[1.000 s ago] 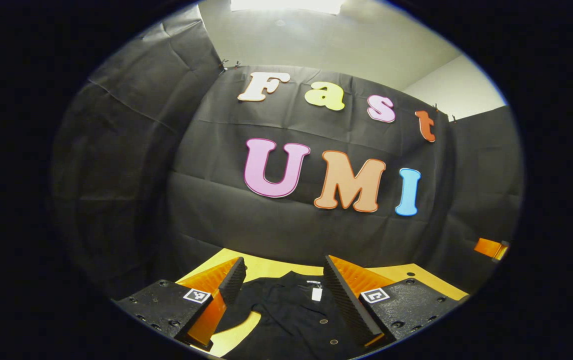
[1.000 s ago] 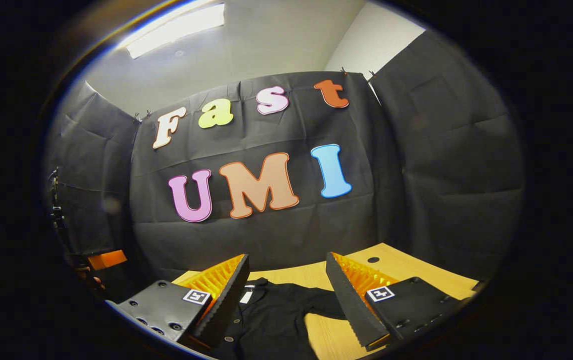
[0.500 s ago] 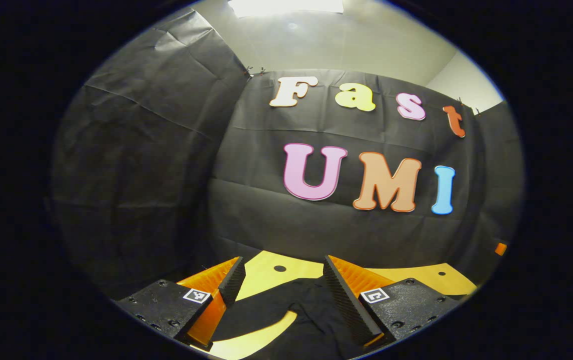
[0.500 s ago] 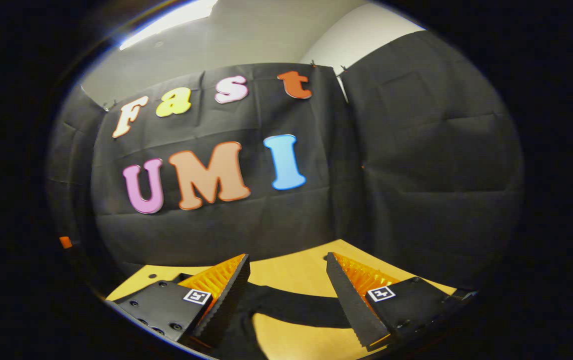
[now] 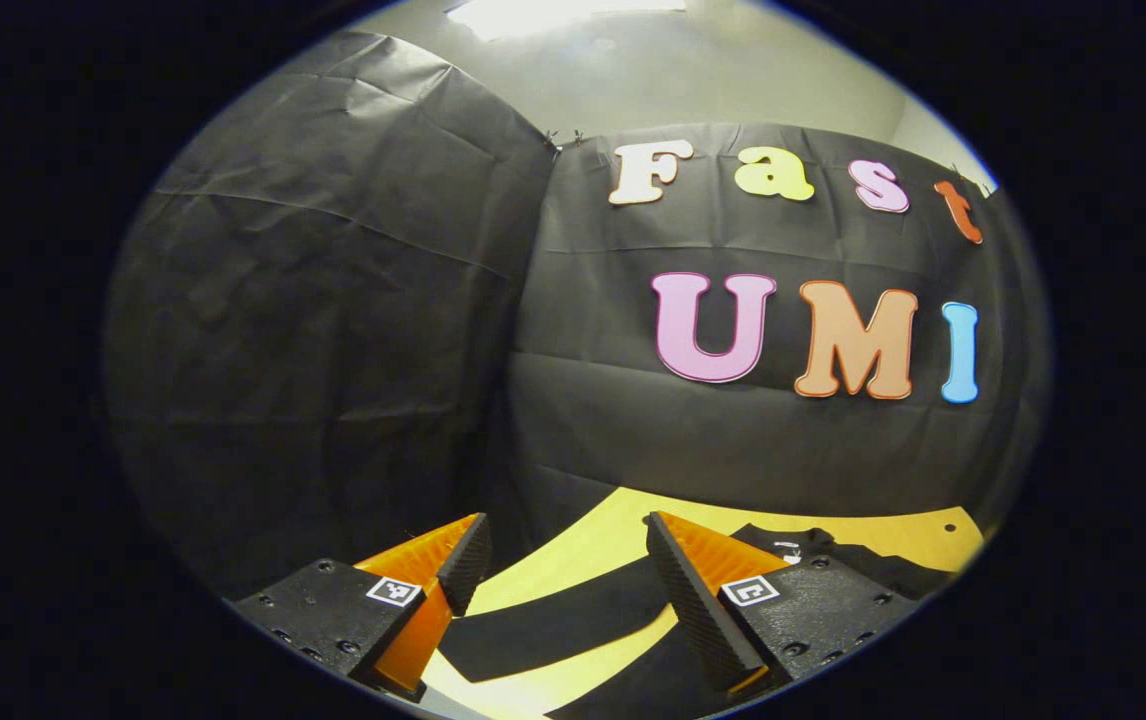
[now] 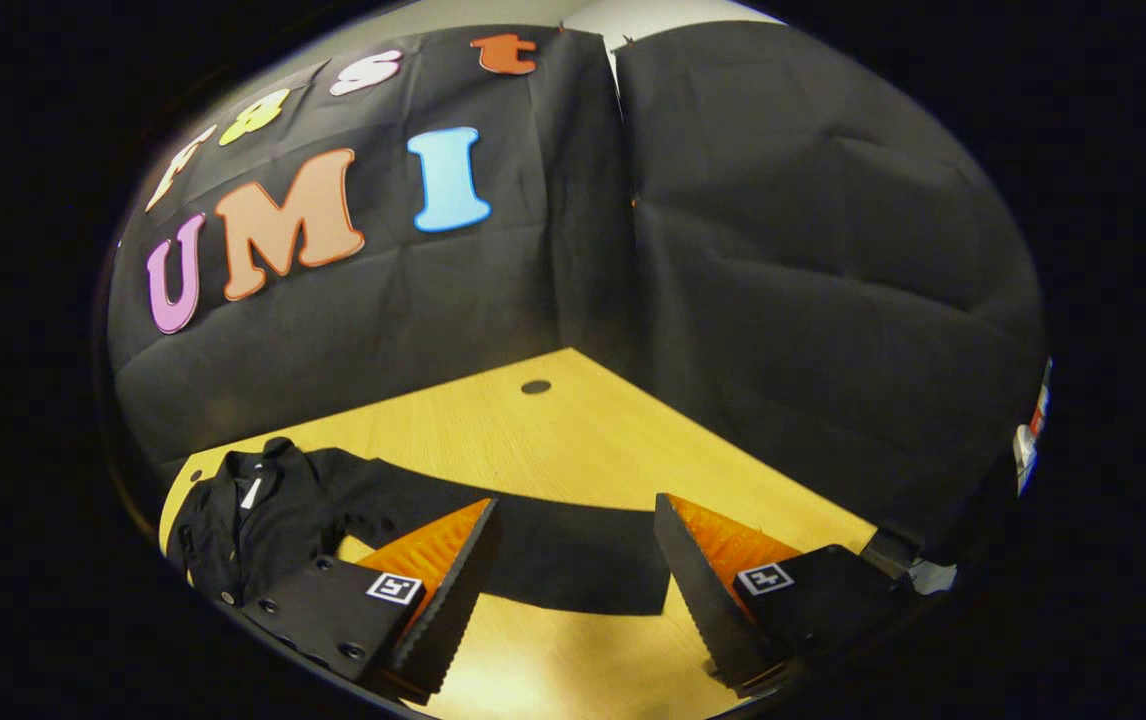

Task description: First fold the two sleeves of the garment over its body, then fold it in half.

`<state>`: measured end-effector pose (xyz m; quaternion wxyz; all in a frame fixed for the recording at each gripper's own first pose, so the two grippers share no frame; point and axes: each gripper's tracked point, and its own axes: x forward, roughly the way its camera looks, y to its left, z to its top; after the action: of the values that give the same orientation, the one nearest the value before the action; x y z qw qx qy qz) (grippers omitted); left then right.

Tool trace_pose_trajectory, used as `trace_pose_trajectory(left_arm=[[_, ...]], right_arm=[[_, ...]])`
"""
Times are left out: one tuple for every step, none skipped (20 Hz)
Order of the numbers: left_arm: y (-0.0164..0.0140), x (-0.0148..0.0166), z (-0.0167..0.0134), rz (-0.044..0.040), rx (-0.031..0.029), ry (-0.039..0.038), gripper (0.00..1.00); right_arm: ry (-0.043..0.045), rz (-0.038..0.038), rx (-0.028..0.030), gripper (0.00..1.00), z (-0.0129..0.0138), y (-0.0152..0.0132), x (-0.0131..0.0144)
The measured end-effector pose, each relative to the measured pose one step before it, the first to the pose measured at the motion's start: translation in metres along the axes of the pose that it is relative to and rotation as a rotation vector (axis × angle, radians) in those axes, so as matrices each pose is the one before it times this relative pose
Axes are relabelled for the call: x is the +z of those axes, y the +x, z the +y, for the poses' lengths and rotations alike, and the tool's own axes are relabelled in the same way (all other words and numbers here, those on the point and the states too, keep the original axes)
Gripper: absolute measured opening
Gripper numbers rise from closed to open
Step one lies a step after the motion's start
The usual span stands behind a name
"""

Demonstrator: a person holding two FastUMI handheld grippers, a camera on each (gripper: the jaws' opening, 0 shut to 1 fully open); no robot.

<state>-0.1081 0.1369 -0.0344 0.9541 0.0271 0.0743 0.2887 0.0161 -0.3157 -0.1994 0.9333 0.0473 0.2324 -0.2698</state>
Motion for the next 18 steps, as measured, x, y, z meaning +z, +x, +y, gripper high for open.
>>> trace_pose_trajectory(left_arm=[[-0.00254,-0.00117,0.00535,0.00647,0.01700,0.00468,0.92],[-0.00185,-0.00074,0.00369,0.00581,0.01341,0.00310,0.92],[-0.00077,-0.00096,0.00230,0.00374,0.00860,0.00049,0.92],[-0.00106,-0.00271,-0.00053,0.00674,-0.00011,-0.00385,0.92],[-0.00087,-0.00197,-0.00202,0.01007,-0.00567,-0.00683,0.93],[-0.00100,-0.00409,-0.00112,0.01085,-0.00476,-0.00427,0.92],[-0.00007,-0.00290,-0.00090,0.01008,-0.00119,0.00122,0.92],[0.00105,-0.00365,0.00018,0.01042,0.00346,0.00608,0.92],[0.00093,-0.00235,-0.00048,0.01004,0.00305,0.00844,0.92],[-0.00001,-0.00227,-0.00105,0.00797,-0.00053,0.00870,0.92],[0.00081,-0.00254,-0.00213,0.00628,-0.00306,0.01033,0.92],[0.00073,-0.00090,-0.00226,0.00359,-0.00232,0.00931,0.92],[0.00063,-0.00025,-0.00248,0.00338,-0.00470,0.00901,0.92],[0.00067,-0.00205,-0.00283,0.00346,-0.00871,0.00484,0.92],[0.00084,-0.00122,-0.00391,0.00491,-0.01087,-0.00035,0.92],[0.00124,-0.00264,-0.00412,0.00521,-0.01208,-0.00370,0.93],[0.00173,-0.00178,-0.00360,0.00641,-0.00933,-0.00608,0.92],[0.00237,-0.00375,-0.00260,0.00732,-0.01020,-0.00841,0.92]], right_arm=[[-0.00240,0.04353,-0.00301,0.98,-0.00118,0.00864,-0.01129],[-0.00427,0.03524,-0.00556,0.93,0.00073,0.01059,-0.00631],[-0.00483,0.02659,-0.00550,0.98,-0.00076,0.00838,-0.00735],[-0.00611,0.03452,-0.00150,0.94,-0.00108,0.00778,-0.00838],[-0.00742,0.02742,-0.00409,0.98,-0.00393,0.00674,-0.00891],[-0.00813,0.02136,-0.00581,0.94,-0.00279,0.00645,-0.00592],[-0.00632,0.01623,-0.00517,0.94,-0.00079,0.00556,-0.00374],[-0.00284,0.01810,-0.00211,0.94,-0.00141,0.00419,-0.00344],[0.00146,0.02063,-0.00062,0.94,-0.00319,0.00513,-0.00433],[0.00332,0.02442,0.00806,0.98,0.00023,0.00396,-0.00562],[-0.00300,0.02580,0.00406,0.99,-0.00086,0.00211,-0.00590],[-0.00324,-0.02944,0.00116,0.98,-0.00100,-0.00022,0.00594],[-0.00822,0.00555,0.00098,0.95,0.00008,0.00253,-0.00219],[-0.02023,0.00338,-0.00046,0.93,-0.00066,-0.00081,-0.00134],[-0.02297,-0.00598,-0.00408,0.98,-0.00059,0.00152,0.00020],[-0.02638,0.01178,-0.00507,0.92,-0.00216,-0.00105,-0.00237],[-0.00638,-0.00142,0.00134,0.92,0.00103,0.00081,0.00115],[0.01195,0.00522,0.00440,0.95,0.00133,-0.00121,0.00119]])
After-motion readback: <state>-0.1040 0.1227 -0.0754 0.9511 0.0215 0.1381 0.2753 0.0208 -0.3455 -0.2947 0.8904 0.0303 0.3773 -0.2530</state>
